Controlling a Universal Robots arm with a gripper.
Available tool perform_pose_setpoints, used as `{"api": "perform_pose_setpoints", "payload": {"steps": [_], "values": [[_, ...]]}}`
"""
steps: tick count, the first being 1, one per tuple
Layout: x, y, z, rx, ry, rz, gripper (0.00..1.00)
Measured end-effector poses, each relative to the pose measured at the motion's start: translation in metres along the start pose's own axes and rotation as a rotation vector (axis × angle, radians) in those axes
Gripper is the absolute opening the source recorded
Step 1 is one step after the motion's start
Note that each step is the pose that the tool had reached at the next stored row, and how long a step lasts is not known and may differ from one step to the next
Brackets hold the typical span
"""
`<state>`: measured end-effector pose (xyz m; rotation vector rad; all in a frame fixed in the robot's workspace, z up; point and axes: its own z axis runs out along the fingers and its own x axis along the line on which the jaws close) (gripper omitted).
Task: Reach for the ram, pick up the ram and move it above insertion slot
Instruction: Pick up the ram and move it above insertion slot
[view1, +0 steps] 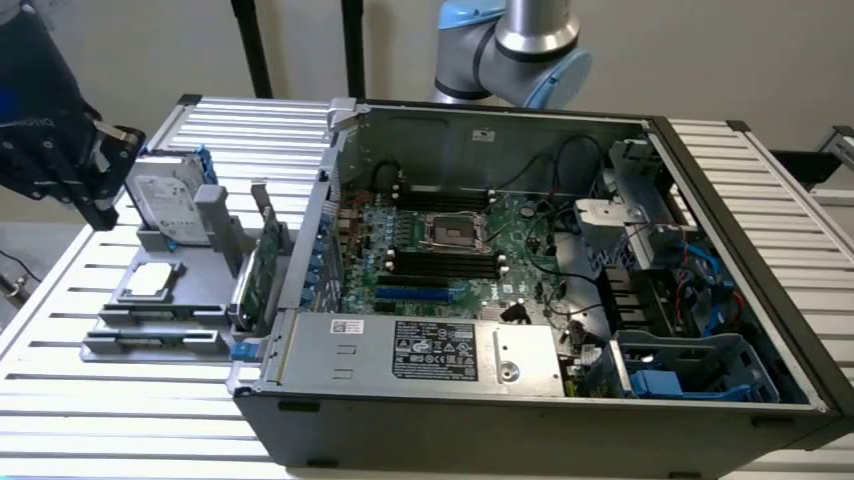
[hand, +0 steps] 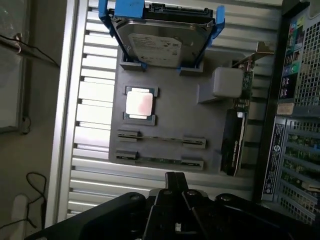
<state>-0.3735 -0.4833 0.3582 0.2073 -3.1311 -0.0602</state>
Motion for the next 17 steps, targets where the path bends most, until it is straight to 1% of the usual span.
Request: {"api": "perform_pose_setpoints", "payload": {"steps": [17], "values": [[-0.0001, -0.0001, 0.0026, 0.0001, 0.0118, -0.309, 0.11]]}}
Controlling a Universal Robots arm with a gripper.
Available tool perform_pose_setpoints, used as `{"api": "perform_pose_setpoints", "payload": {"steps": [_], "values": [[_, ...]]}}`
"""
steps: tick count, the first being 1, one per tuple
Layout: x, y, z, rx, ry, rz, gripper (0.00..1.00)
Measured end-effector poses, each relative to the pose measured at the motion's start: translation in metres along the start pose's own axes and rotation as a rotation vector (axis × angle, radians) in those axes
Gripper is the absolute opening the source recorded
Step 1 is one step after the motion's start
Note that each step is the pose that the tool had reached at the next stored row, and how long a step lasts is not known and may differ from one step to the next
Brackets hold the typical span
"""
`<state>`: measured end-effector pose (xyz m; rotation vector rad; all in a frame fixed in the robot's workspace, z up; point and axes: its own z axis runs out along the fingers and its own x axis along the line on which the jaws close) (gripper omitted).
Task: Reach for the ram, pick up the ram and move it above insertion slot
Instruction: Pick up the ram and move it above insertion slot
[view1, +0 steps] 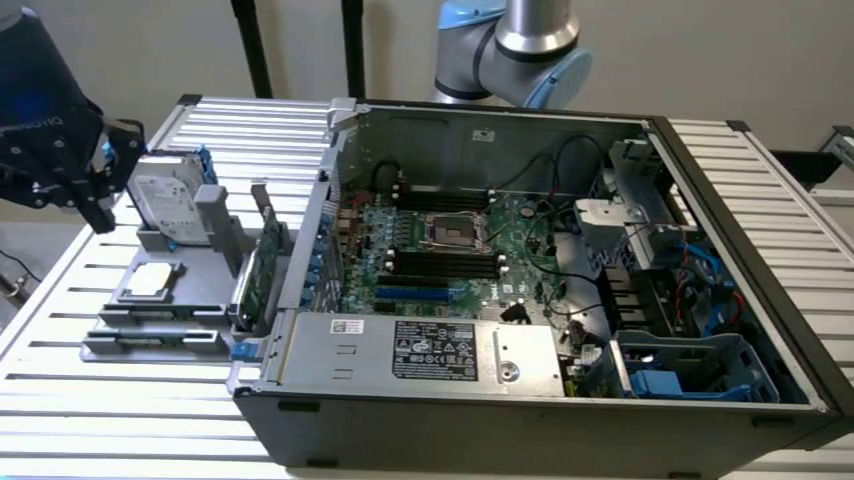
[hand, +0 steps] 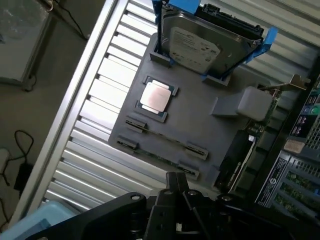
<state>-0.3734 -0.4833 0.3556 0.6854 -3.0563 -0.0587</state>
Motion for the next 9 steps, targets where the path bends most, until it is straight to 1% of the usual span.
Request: {"api": "perform_pose_setpoints", "payload": {"steps": [9], "values": [[0.0000, -0.0001, 0.0015, 0.0001, 0.0063, -0.163, 0.11]]}}
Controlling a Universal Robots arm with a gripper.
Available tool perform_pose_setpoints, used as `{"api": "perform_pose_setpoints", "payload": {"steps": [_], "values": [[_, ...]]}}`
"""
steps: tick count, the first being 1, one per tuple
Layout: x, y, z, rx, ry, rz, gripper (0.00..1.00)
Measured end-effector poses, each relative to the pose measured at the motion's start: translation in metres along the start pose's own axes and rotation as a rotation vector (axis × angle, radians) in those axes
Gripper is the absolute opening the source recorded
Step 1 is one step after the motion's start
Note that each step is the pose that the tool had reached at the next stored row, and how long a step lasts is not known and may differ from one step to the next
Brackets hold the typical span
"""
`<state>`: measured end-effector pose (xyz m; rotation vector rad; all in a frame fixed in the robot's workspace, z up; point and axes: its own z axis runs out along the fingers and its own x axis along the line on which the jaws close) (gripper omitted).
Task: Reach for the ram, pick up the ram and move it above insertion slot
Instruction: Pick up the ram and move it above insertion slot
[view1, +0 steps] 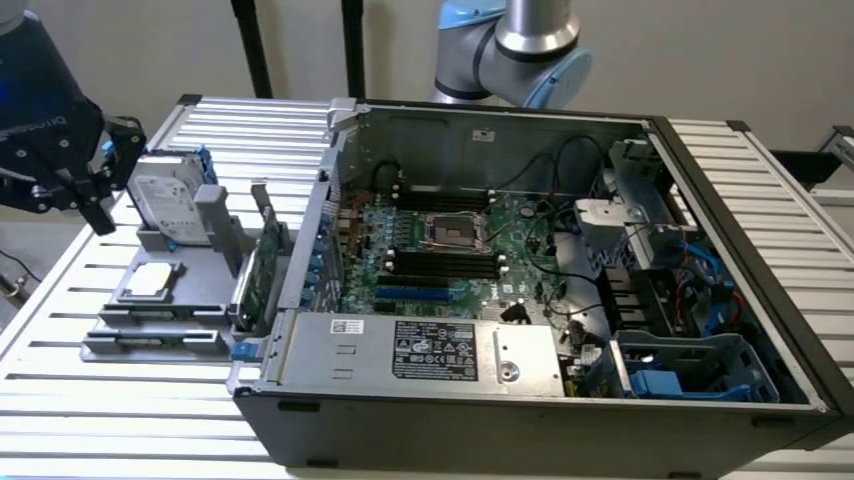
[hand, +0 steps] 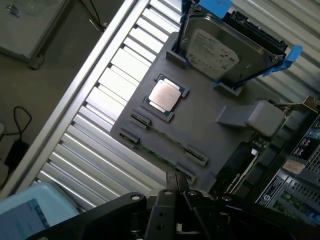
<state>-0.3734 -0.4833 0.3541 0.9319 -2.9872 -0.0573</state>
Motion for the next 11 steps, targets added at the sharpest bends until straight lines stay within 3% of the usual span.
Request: {"api": "perform_pose_setpoints", "payload": {"steps": [11], "values": [[0.0000, -0.0001, 0.0019, 0.0001, 0.0078, -0.199, 0.11]]}}
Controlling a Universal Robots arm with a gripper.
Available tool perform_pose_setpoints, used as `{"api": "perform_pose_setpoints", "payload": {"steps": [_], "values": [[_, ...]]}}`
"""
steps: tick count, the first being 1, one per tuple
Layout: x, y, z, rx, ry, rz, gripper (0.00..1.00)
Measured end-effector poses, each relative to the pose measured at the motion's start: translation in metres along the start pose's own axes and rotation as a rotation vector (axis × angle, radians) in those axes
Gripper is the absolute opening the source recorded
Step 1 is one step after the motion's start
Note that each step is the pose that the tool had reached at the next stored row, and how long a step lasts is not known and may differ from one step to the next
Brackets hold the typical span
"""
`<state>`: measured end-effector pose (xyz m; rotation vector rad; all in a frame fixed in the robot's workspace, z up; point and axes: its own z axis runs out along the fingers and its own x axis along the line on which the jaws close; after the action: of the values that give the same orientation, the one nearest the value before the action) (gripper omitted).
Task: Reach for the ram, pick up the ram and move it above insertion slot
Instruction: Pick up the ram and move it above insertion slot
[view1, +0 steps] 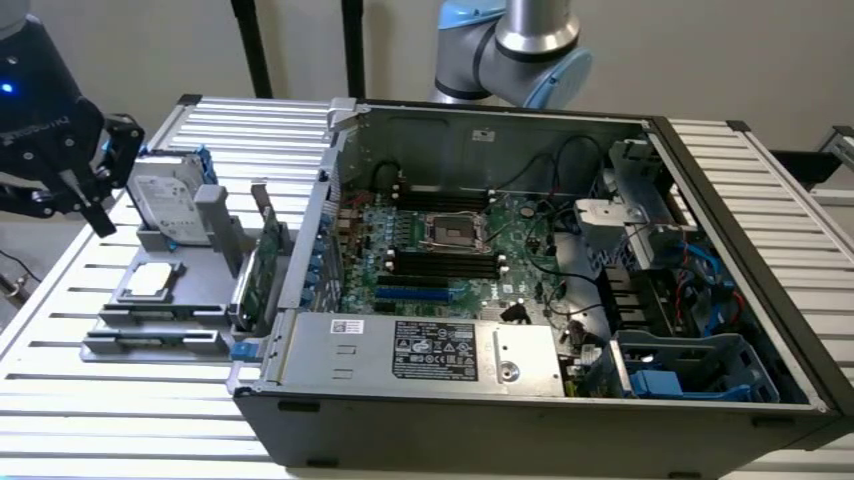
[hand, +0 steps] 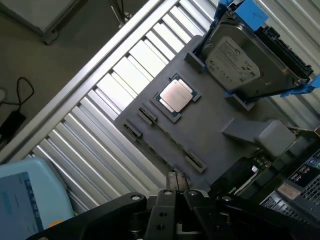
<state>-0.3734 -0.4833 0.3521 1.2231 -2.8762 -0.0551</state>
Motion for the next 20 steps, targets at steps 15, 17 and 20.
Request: {"api": "perform_pose_setpoints", "payload": {"steps": [15, 17, 20], "values": [[0.0000, -0.0001, 0.0028, 0.0002, 0.0104, -0.273, 0.11], [0.0000, -0.0001, 0.0031, 0.0001, 0.0119, -0.310, 0.11], [0.0000, -0.0001, 0.0037, 0.0002, 0.0140, -0.364, 0.11]]}}
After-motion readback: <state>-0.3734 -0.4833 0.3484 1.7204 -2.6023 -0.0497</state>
